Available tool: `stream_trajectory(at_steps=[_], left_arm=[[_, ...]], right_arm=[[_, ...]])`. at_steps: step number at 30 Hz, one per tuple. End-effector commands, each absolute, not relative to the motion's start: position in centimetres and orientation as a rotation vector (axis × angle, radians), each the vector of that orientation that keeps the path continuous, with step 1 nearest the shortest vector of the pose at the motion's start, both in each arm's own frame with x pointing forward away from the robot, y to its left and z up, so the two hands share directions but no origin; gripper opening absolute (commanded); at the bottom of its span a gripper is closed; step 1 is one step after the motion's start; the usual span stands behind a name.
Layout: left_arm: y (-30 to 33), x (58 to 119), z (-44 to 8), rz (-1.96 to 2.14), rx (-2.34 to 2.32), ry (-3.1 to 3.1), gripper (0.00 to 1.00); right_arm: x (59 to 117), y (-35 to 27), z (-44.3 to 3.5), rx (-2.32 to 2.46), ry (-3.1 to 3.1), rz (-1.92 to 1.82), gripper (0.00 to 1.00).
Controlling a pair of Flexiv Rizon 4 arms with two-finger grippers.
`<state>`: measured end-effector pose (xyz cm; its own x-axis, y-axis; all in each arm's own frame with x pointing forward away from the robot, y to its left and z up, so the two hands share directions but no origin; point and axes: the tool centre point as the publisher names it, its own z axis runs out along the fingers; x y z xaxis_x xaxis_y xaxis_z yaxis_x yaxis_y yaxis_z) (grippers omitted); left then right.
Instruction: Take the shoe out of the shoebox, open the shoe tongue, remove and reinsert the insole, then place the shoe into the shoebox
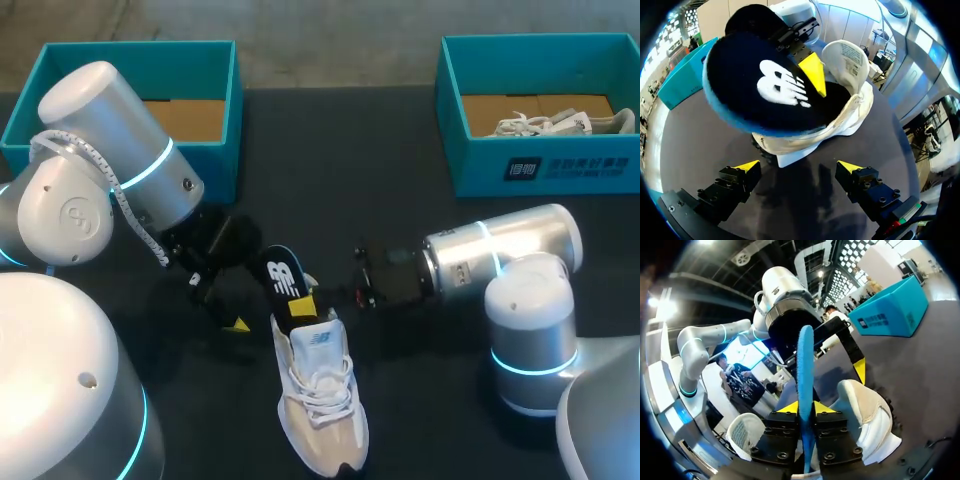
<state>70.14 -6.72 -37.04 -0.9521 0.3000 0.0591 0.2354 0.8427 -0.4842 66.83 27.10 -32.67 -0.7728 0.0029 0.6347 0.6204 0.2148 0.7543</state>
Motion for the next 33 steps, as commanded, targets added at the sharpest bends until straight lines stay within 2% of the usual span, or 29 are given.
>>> stream_trajectory(at_steps=[1, 29, 31, 33], left_arm=[[-6.7, 70.1, -37.0, 0.730, -0.421, -2.889, 1.00], [-6.7, 70.1, -37.0, 0.730, -0.421, -2.889, 1.00], [-6.7, 70.1, -37.0, 0.730, -0.421, -2.889, 1.00], [-6.7, 70.1, -37.0, 0.730, -0.421, -2.889, 1.00]], right_arm=[[66.8, 27.5, -32.4, -0.583, -1.993, -1.601, 0.00], [64.4, 25.7, -35.1, -0.715, -1.961, -1.490, 0.00], [64.4, 25.8, -34.8, -0.699, -1.966, -1.502, 0.37], [64.5, 25.9, -34.5, -0.680, -1.975, -1.519, 0.46]])
